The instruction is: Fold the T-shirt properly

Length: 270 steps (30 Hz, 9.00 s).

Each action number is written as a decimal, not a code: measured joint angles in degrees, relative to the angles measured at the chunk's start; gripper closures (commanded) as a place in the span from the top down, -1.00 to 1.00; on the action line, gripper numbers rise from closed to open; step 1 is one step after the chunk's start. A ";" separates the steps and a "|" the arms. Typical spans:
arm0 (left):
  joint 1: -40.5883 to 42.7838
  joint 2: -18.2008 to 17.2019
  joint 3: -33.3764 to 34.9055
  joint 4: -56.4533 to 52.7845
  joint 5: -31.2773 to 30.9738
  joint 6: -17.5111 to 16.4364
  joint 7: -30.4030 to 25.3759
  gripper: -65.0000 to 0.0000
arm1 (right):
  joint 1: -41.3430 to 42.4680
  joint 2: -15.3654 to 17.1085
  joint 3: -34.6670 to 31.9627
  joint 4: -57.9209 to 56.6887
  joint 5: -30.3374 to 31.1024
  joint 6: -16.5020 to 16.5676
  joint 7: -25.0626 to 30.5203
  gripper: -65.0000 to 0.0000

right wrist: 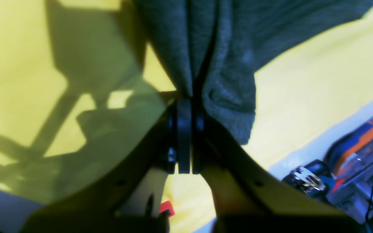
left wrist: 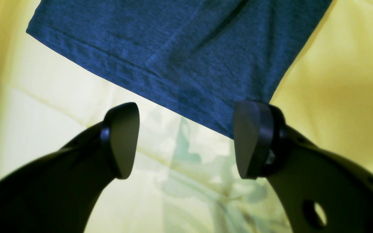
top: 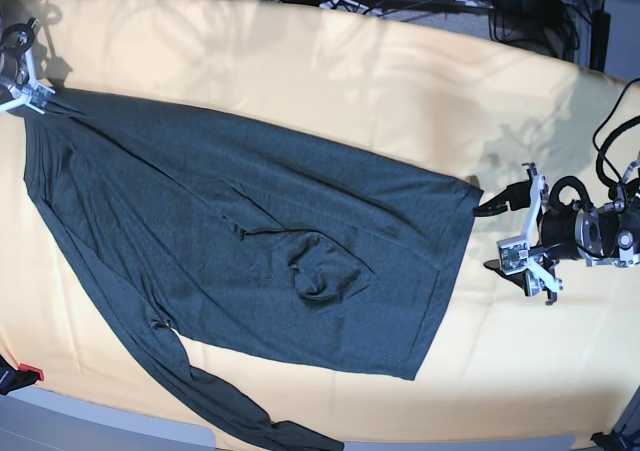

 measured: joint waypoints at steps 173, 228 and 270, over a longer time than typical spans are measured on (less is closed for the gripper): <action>5.44 -24.06 12.37 26.47 15.15 0.11 -5.55 -0.21 | -26.51 4.44 11.23 22.91 14.51 6.10 -13.07 -0.11; -5.70 29.79 -10.58 -61.18 -29.49 0.90 3.72 0.07 | -12.09 -8.13 36.81 26.99 29.77 -1.20 -9.16 -0.11; -3.82 32.30 -10.58 -60.78 -36.28 -0.04 8.00 -1.00 | 29.18 -17.66 13.92 1.40 32.26 -1.62 -4.11 -0.11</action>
